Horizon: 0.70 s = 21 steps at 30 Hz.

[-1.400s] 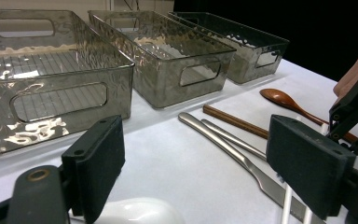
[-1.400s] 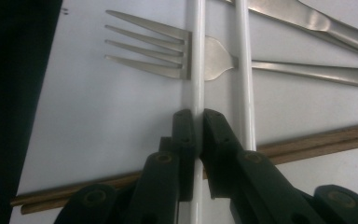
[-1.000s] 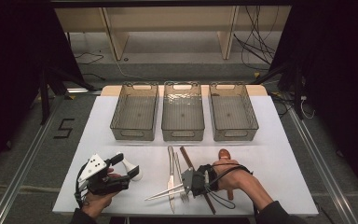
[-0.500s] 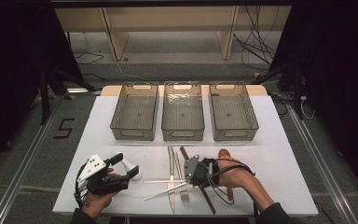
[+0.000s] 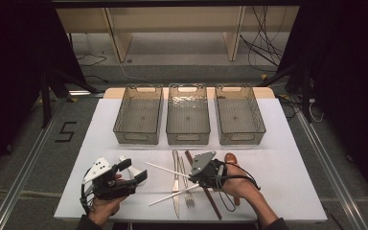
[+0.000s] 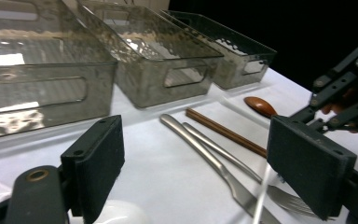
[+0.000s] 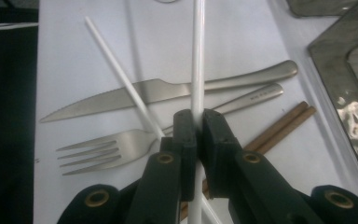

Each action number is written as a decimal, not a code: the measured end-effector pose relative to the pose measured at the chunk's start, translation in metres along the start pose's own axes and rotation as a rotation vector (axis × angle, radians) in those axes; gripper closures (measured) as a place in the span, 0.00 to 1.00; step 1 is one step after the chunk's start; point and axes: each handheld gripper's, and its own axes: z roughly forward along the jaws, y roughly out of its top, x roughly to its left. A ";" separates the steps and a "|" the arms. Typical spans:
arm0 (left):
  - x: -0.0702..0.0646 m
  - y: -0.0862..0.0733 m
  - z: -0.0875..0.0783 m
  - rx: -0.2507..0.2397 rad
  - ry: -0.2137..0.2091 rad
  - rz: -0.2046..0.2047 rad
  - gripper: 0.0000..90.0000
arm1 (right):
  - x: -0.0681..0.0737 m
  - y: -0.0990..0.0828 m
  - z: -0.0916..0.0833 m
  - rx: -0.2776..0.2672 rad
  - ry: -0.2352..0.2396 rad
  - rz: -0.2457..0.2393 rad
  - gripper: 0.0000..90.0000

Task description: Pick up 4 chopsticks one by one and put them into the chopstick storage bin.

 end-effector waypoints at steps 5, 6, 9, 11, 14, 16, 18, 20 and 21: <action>-0.005 0.003 0.005 0.005 -0.021 -0.037 0.24 | 0.002 -0.008 -0.001 -0.083 -0.020 0.044 0.95; -0.006 0.004 0.006 0.005 -0.027 -0.046 0.24 | 0.003 -0.008 -0.001 -0.083 -0.037 0.040 0.95; -0.011 0.004 0.011 0.013 -0.042 -0.062 0.25 | 0.002 -0.008 -0.004 -0.132 -0.067 0.085 0.95; -0.015 0.005 0.015 0.014 -0.055 -0.065 0.25 | 0.002 -0.008 -0.008 -0.164 -0.078 0.106 0.95; -0.022 0.008 0.020 0.017 -0.089 -0.057 0.26 | 0.003 -0.006 -0.012 -0.201 -0.064 0.158 0.95; -0.026 0.011 0.024 0.012 -0.106 -0.049 0.27 | 0.002 -0.006 -0.012 -0.218 -0.050 0.198 0.95; -0.029 0.014 0.028 0.009 -0.120 -0.043 0.29 | 0.001 -0.006 -0.011 -0.228 -0.039 0.216 0.94; -0.031 0.017 0.034 0.017 -0.128 -0.044 0.30 | 0.001 -0.005 -0.011 -0.249 -0.029 0.237 0.94; -0.032 0.018 0.038 0.022 -0.133 -0.048 0.31 | 0.000 -0.005 -0.011 -0.261 -0.025 0.250 0.94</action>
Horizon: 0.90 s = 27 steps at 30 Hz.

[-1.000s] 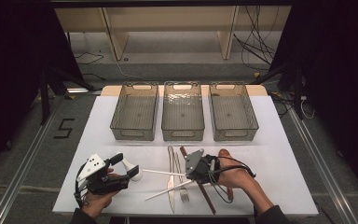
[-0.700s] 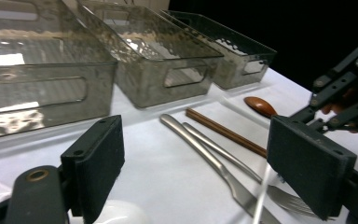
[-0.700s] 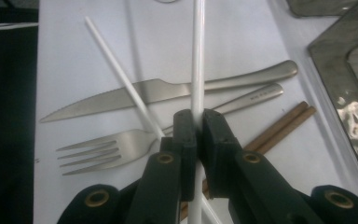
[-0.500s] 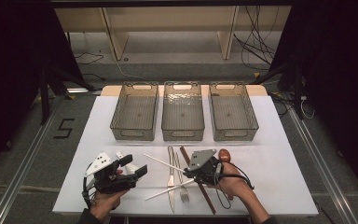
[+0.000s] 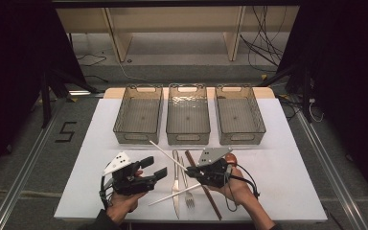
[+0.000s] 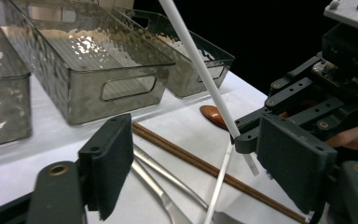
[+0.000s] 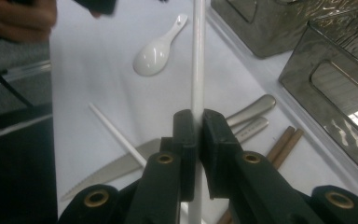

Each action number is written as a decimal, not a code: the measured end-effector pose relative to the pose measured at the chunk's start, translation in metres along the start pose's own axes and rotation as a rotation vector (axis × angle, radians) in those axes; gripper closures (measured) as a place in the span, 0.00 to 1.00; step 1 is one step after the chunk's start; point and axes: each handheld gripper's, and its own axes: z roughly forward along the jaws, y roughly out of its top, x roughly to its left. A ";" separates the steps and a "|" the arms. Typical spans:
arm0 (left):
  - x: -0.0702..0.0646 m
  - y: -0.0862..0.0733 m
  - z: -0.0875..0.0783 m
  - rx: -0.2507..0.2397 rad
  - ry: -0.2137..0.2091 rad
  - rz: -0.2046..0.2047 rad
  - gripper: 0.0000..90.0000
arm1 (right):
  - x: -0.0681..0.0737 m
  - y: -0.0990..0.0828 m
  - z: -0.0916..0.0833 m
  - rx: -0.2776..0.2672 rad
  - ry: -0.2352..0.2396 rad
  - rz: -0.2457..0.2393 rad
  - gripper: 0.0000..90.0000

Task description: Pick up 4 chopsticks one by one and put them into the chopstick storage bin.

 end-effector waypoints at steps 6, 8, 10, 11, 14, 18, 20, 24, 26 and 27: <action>-0.002 0.005 0.023 0.030 -0.067 -0.044 0.35 | 0.000 0.001 0.001 -0.024 0.005 0.042 0.94; -0.003 0.007 0.028 0.029 -0.075 -0.054 0.39 | 0.001 0.001 0.002 -0.025 0.002 0.050 0.94; -0.004 0.009 0.033 0.028 -0.080 -0.064 0.42 | 0.001 0.002 0.003 -0.029 0.004 0.060 0.94; -0.004 0.010 0.034 0.030 -0.078 -0.076 0.43 | 0.001 0.002 0.004 -0.030 0.001 0.065 0.94; -0.001 0.012 0.038 0.032 -0.081 -0.120 0.51 | 0.001 0.002 0.005 -0.030 -0.007 0.078 0.94; 0.003 0.012 0.041 0.037 -0.096 -0.154 0.60 | 0.002 0.002 0.006 -0.032 -0.011 0.083 0.94; 0.003 0.011 0.041 0.040 -0.099 -0.162 0.64 | 0.002 0.002 0.007 -0.035 -0.015 0.085 0.94; 0.004 0.009 0.043 0.052 -0.118 -0.170 0.71 | 0.002 0.002 0.007 -0.043 -0.016 0.094 0.94; 0.004 0.008 0.043 0.052 -0.130 -0.170 0.73 | 0.002 0.002 0.007 -0.047 -0.018 0.092 0.94; 0.004 0.008 0.043 0.052 -0.134 -0.168 0.74 | 0.002 0.002 0.007 -0.051 -0.019 0.093 0.94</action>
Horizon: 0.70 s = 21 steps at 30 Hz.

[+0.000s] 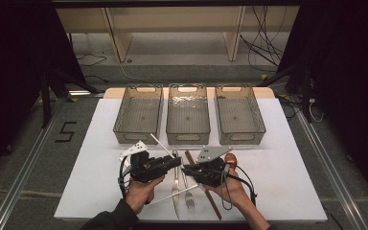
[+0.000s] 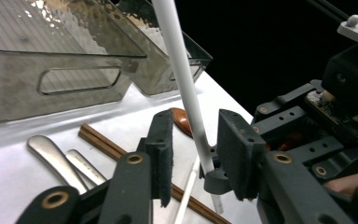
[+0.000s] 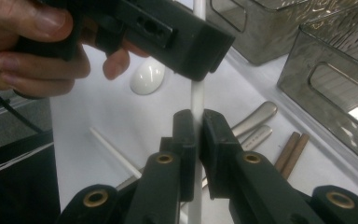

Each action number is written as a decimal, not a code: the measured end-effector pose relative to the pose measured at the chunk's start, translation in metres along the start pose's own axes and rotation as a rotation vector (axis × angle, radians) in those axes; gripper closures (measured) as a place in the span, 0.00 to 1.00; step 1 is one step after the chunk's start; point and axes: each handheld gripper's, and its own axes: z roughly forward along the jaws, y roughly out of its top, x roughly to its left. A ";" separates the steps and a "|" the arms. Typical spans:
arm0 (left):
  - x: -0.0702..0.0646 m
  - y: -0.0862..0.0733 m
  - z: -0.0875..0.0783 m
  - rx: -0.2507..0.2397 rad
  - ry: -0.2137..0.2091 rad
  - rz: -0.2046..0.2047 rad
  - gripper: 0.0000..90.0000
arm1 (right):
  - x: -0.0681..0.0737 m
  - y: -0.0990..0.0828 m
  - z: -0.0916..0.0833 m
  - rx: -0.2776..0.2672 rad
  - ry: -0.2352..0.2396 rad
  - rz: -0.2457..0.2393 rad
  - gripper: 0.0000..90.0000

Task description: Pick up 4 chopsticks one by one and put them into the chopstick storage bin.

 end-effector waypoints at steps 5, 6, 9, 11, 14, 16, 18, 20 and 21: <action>0.001 0.000 0.000 0.001 -0.025 -0.008 0.81 | 0.001 0.000 0.000 -0.019 0.003 -0.002 0.94; 0.001 0.000 0.000 0.001 -0.030 -0.013 0.82 | 0.002 0.000 0.000 -0.023 0.000 -0.003 0.94; 0.001 0.000 0.000 0.000 -0.036 -0.014 0.86 | 0.002 0.001 0.000 -0.030 0.002 -0.005 0.94; 0.002 0.000 0.000 -0.003 -0.049 -0.023 0.89 | 0.002 0.001 0.000 -0.029 0.002 -0.004 0.94; 0.004 0.001 0.000 0.001 -0.083 -0.050 0.92 | 0.002 0.000 0.000 -0.037 0.002 -0.008 0.94; 0.004 0.002 0.000 0.004 -0.089 -0.049 0.93 | 0.002 0.000 0.000 -0.040 0.003 -0.010 0.93; 0.004 0.004 -0.002 0.000 -0.095 -0.061 0.94 | 0.002 0.000 -0.001 -0.053 0.010 -0.009 0.92; 0.006 0.006 -0.004 -0.008 -0.092 -0.058 0.94 | 0.001 0.000 -0.003 -0.061 0.002 -0.005 0.83; 0.006 0.009 -0.006 -0.009 -0.090 -0.056 0.94 | 0.000 0.001 -0.005 -0.067 -0.001 -0.006 0.80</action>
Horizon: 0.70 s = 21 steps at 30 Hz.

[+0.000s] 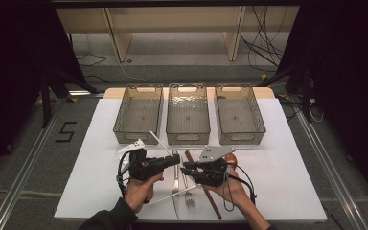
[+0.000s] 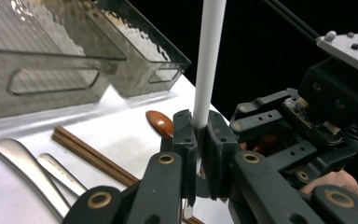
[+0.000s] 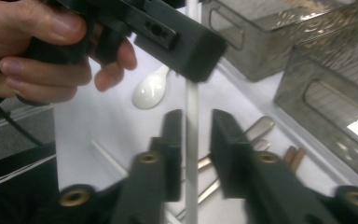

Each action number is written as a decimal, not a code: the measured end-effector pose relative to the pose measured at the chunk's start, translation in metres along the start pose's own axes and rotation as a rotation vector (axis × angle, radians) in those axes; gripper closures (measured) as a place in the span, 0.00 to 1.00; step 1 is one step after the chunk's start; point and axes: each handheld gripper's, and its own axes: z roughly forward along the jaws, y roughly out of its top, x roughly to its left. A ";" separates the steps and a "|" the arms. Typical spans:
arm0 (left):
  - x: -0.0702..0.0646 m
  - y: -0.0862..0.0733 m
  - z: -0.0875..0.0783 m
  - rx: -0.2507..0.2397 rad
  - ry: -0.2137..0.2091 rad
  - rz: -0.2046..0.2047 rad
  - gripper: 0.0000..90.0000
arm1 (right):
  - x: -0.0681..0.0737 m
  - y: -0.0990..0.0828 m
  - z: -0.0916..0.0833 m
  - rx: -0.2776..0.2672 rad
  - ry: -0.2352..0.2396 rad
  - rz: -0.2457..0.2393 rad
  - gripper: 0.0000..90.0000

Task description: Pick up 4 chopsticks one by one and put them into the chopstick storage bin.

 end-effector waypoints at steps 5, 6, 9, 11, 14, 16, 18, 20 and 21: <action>0.008 0.016 -0.012 -0.012 0.037 -0.008 0.94 | -0.004 0.001 -0.010 -0.014 0.015 -0.013 0.61; 0.010 0.020 -0.015 -0.004 0.038 -0.012 0.94 | -0.005 0.001 -0.011 -0.001 0.007 -0.024 0.59; 0.017 0.035 -0.024 0.010 0.050 -0.017 0.94 | -0.007 0.001 -0.014 0.017 0.002 -0.031 0.50; 0.021 0.045 -0.031 -0.001 0.064 -0.022 0.94 | -0.008 0.001 -0.015 0.042 -0.002 -0.029 0.45; 0.028 0.060 -0.041 -0.015 0.109 -0.002 0.94 | -0.009 0.000 -0.014 0.056 -0.009 -0.018 0.40; 0.033 0.070 -0.047 -0.034 0.132 -0.001 0.94 | -0.009 0.000 -0.013 0.064 -0.012 -0.017 0.39; 0.037 0.079 -0.054 -0.052 0.151 0.000 0.93 | -0.009 -0.001 -0.012 0.067 -0.012 -0.014 0.38; 0.041 0.089 -0.059 -0.074 0.171 0.004 0.93 | -0.009 -0.001 -0.012 0.069 -0.015 -0.013 0.37; 0.042 0.093 -0.062 -0.086 0.183 0.007 0.93 | -0.009 -0.001 -0.012 0.070 -0.014 -0.012 0.36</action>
